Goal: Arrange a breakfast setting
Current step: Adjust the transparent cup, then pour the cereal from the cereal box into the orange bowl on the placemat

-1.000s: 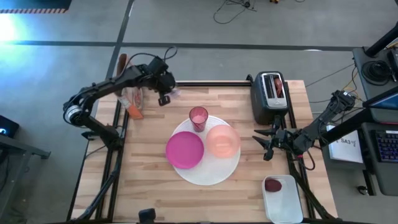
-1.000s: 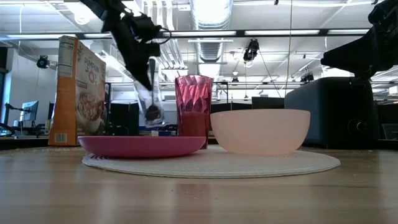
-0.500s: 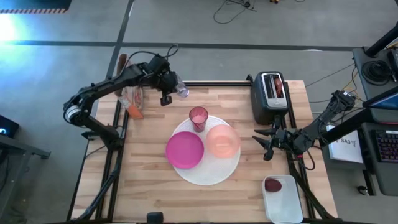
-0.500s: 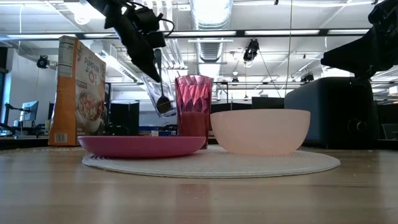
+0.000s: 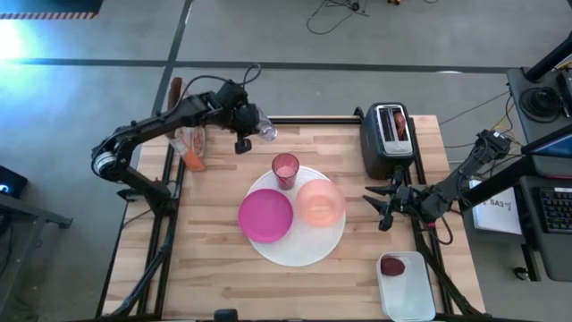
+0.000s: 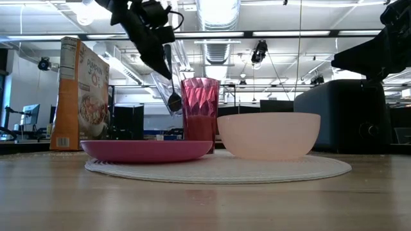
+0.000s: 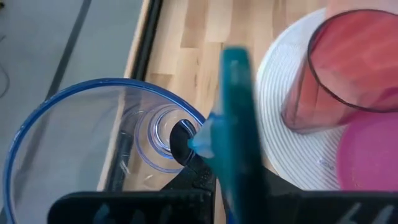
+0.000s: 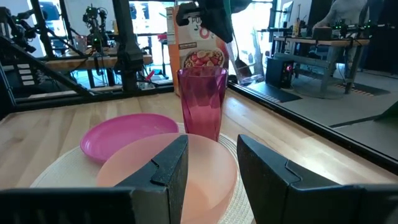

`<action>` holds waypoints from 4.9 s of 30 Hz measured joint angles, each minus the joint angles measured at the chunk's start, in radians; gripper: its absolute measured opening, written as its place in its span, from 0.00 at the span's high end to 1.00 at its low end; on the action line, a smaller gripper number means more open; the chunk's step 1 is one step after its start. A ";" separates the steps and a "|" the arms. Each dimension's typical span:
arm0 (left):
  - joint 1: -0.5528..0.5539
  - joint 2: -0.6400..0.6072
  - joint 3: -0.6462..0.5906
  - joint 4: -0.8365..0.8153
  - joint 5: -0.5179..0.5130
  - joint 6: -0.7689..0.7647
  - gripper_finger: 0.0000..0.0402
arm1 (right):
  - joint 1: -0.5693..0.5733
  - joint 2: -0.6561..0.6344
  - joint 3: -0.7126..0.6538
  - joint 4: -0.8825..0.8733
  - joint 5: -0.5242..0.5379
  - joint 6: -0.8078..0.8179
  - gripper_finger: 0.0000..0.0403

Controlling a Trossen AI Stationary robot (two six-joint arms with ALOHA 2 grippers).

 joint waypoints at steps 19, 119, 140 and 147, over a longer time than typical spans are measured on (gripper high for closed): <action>-0.012 0.263 0.296 -0.222 -0.006 -0.123 1.00 | 0.000 0.000 0.000 0.000 0.000 0.001 0.68; -0.007 0.350 0.929 -0.837 -0.085 -0.347 0.79 | 0.000 0.000 0.000 0.000 0.000 0.000 0.68; -0.051 -0.145 0.146 -0.535 -0.164 -0.579 0.79 | 0.000 0.000 0.000 0.000 0.000 0.001 0.68; -0.171 -0.348 -0.244 -0.254 -0.163 -0.786 0.79 | 0.000 0.000 0.000 0.000 0.000 0.000 0.68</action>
